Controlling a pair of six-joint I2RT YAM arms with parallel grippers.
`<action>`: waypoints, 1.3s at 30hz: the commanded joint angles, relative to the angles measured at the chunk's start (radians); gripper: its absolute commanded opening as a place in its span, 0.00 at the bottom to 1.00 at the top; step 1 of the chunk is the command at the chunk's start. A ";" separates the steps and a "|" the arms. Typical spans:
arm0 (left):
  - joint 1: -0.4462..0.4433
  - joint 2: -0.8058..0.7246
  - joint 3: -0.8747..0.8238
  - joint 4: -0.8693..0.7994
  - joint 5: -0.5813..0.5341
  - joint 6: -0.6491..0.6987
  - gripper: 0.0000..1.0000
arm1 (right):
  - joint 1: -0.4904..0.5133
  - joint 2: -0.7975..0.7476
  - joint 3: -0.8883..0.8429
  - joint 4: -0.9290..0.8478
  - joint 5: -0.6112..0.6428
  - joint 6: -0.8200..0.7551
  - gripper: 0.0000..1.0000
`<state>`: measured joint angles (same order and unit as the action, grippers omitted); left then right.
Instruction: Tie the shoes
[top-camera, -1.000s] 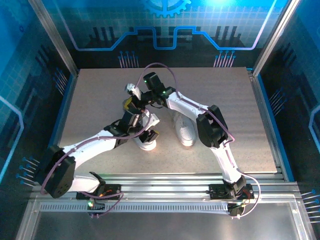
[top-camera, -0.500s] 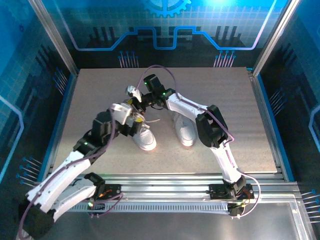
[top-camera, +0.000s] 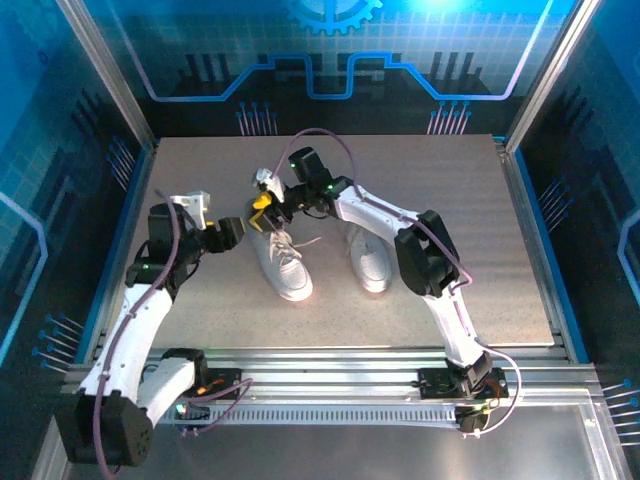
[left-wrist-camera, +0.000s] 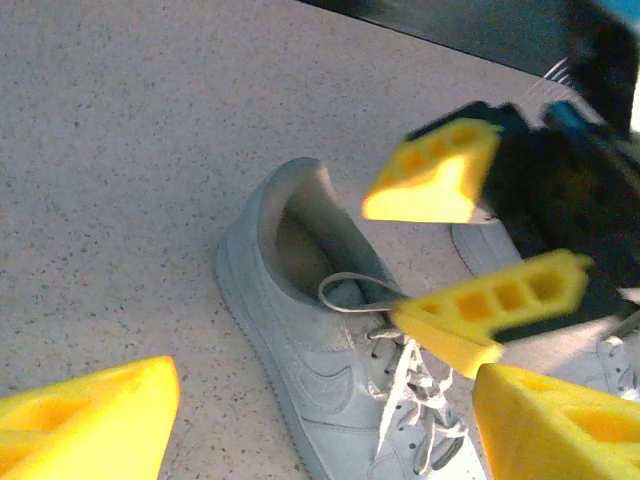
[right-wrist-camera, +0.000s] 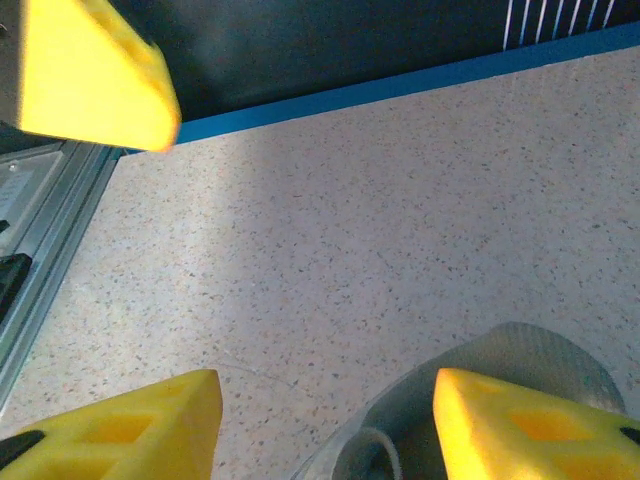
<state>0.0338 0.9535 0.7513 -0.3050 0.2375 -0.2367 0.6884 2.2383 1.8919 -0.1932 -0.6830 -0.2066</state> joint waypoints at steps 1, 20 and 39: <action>0.031 0.053 0.038 0.038 0.099 -0.200 0.71 | -0.036 -0.117 -0.057 0.000 0.012 0.033 0.60; 0.006 0.351 0.331 -0.215 0.274 0.660 0.66 | -0.115 -0.287 -0.554 -0.052 0.095 -0.051 0.61; 0.041 0.642 0.468 -0.330 0.354 1.362 0.71 | -0.083 -0.117 -0.335 -0.164 0.040 -0.147 0.63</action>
<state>0.0673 1.5757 1.1801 -0.5976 0.5728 0.9928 0.5938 2.0872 1.5143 -0.3271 -0.6212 -0.3267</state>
